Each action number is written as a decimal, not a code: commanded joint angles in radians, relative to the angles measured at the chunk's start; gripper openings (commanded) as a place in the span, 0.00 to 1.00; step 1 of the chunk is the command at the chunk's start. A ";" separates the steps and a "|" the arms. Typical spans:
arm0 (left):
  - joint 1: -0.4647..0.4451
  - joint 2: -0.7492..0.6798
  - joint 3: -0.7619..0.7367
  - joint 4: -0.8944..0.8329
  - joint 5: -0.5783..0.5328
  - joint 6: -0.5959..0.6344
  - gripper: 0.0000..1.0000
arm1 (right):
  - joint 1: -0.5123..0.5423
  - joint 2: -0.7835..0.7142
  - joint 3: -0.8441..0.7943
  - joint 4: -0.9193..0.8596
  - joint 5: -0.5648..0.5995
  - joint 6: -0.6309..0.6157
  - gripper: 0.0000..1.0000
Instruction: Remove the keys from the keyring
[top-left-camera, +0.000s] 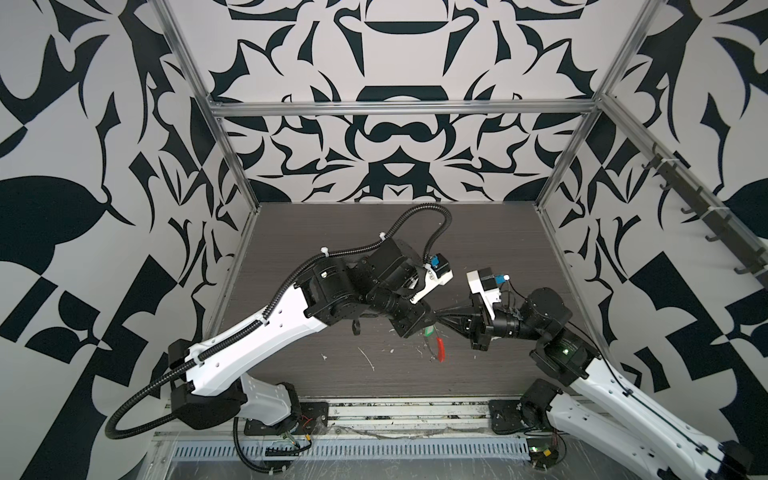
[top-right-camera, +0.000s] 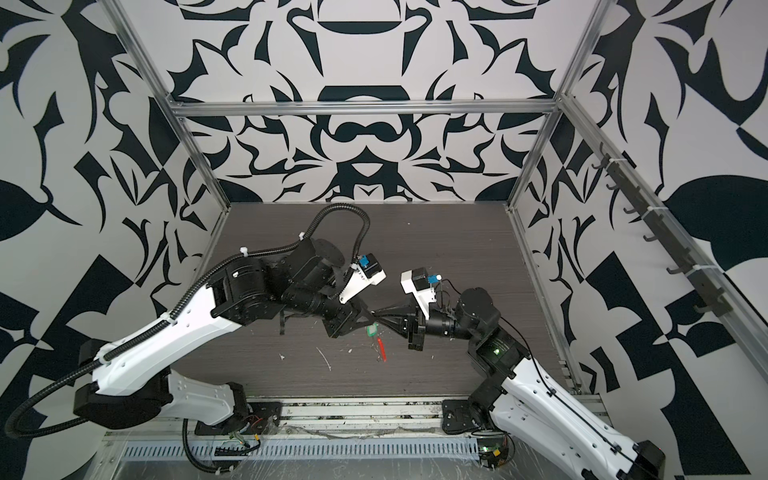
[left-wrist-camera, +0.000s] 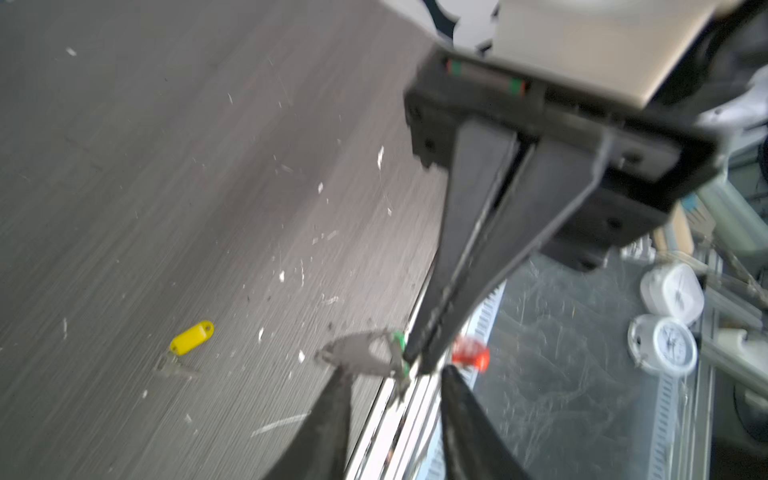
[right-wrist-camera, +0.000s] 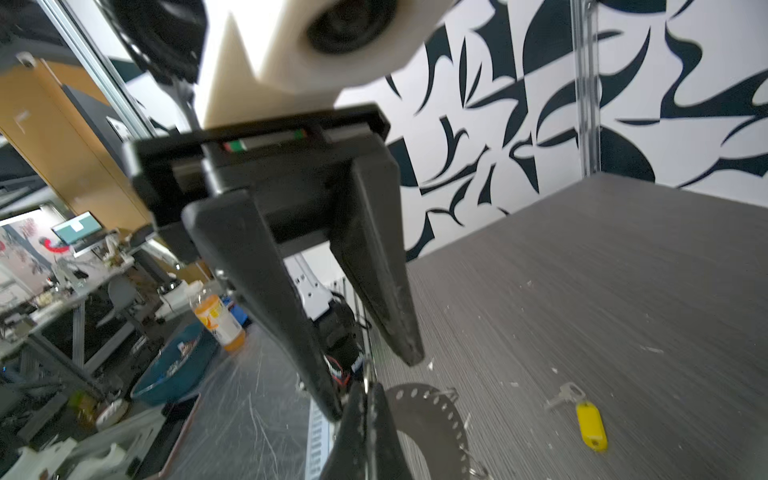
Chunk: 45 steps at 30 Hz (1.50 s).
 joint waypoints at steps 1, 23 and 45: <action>-0.005 -0.106 -0.095 0.148 -0.093 -0.042 0.42 | 0.024 -0.022 -0.033 0.260 0.100 0.094 0.00; -0.004 -0.386 -0.579 0.800 0.008 -0.014 0.54 | 0.100 0.078 -0.074 0.689 0.201 0.180 0.00; -0.006 -0.368 -0.591 0.781 -0.024 -0.032 0.00 | 0.114 0.035 -0.058 0.613 0.189 0.149 0.00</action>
